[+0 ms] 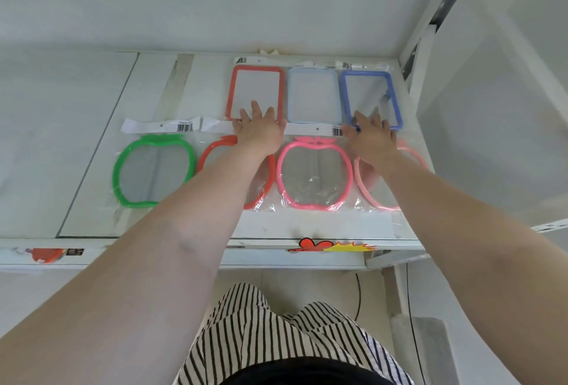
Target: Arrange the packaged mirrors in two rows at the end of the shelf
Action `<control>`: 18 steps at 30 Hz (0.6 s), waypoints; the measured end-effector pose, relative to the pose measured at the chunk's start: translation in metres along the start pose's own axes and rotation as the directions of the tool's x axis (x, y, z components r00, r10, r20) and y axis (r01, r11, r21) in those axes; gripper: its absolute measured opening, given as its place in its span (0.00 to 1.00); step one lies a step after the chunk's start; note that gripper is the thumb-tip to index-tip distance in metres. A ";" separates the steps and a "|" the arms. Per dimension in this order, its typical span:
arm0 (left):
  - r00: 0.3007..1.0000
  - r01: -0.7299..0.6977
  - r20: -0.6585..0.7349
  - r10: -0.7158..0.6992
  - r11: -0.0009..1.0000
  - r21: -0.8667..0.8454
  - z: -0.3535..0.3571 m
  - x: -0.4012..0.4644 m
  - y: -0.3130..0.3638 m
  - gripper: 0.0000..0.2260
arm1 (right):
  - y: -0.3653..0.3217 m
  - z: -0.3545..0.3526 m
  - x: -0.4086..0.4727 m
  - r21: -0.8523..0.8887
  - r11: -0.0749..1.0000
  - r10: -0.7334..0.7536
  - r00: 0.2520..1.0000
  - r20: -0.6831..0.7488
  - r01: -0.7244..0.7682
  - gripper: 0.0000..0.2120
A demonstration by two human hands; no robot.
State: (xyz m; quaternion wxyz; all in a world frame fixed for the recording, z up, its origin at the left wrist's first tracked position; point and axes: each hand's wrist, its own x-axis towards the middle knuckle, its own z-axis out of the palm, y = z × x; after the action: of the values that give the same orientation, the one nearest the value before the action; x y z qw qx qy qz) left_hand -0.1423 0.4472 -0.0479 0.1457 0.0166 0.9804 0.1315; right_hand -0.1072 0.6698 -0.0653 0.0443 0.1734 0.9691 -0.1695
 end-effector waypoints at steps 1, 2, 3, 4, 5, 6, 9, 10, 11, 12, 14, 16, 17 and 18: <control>1.000 0.007 0.009 -0.007 1.000 -0.005 0.003 0.002 0.000 0.24 | 0.001 0.004 0.001 -0.023 1.000 -0.003 1.000 -0.004 0.002 0.22; 1.000 0.007 0.005 -0.007 1.000 0.002 0.006 0.002 0.000 0.24 | 0.001 0.006 0.002 -0.051 0.999 -0.002 1.000 -0.011 0.001 0.23; 1.000 0.003 -0.005 -0.003 1.000 0.011 0.008 0.003 0.000 0.24 | -0.001 0.008 0.004 -0.075 0.997 0.000 1.000 -0.026 -0.002 0.24; 1.000 -0.001 -0.007 0.001 1.000 0.016 0.009 0.002 0.000 0.24 | -0.004 0.008 0.004 -0.089 0.996 0.015 1.000 -0.028 -0.017 0.25; 1.000 -0.007 -0.012 0.007 1.000 0.021 0.010 0.002 -0.001 0.24 | -0.006 0.009 0.005 -0.095 0.995 0.029 0.999 -0.026 -0.031 0.25; 1.000 -0.009 -0.012 0.009 1.000 0.027 0.009 0.001 -0.001 0.24 | -0.009 0.008 0.005 -0.097 0.994 0.048 0.999 -0.008 -0.048 0.26; 1.000 -0.014 -0.016 0.015 1.000 0.020 0.009 0.001 -0.001 0.24 | -0.012 0.008 0.004 -0.100 0.994 0.055 0.998 0.006 -0.054 0.27; 1.000 -0.014 -0.013 0.014 1.000 0.018 0.008 0.000 -0.001 0.24 | -0.011 0.007 0.003 -0.098 0.994 0.053 0.999 -0.004 -0.053 0.27; 1.000 -0.014 -0.013 0.014 1.000 0.019 0.009 0.001 -0.001 0.24 | -0.010 0.009 0.003 -0.099 0.994 0.043 0.999 -0.028 -0.046 0.26; 1.000 -0.016 -0.003 0.016 1.000 0.016 0.008 -0.001 -0.001 0.24 | -0.010 0.008 0.001 -0.103 0.994 0.038 0.999 -0.033 -0.041 0.26; 1.000 -0.015 0.005 0.015 1.000 0.014 0.006 -0.001 -0.001 0.24 | -0.011 0.007 0.000 -0.111 0.993 0.034 0.999 -0.030 -0.037 0.25; 1.000 -0.016 0.004 0.016 1.000 -0.008 0.004 -0.001 -0.002 0.23 | -0.011 0.003 0.000 -0.070 0.997 0.043 0.999 -0.002 -0.043 0.25; 1.000 -0.024 -0.010 0.024 1.000 -0.008 0.003 -0.001 -0.001 0.23 | -0.011 0.000 0.000 -0.066 0.997 0.032 0.999 -0.009 -0.033 0.25; 0.999 -0.040 -0.018 0.040 0.999 0.000 0.001 -0.003 0.000 0.22 | -0.013 -0.004 -0.002 -0.076 0.997 0.017 1.000 -0.015 -0.018 0.25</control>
State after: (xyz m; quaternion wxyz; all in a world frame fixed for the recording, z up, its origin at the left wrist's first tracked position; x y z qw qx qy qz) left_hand -0.1388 0.4474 -0.0477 0.1341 0.0348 0.9812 0.1345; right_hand -0.1099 0.6587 -0.0570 0.0455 0.1812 0.9736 -0.1310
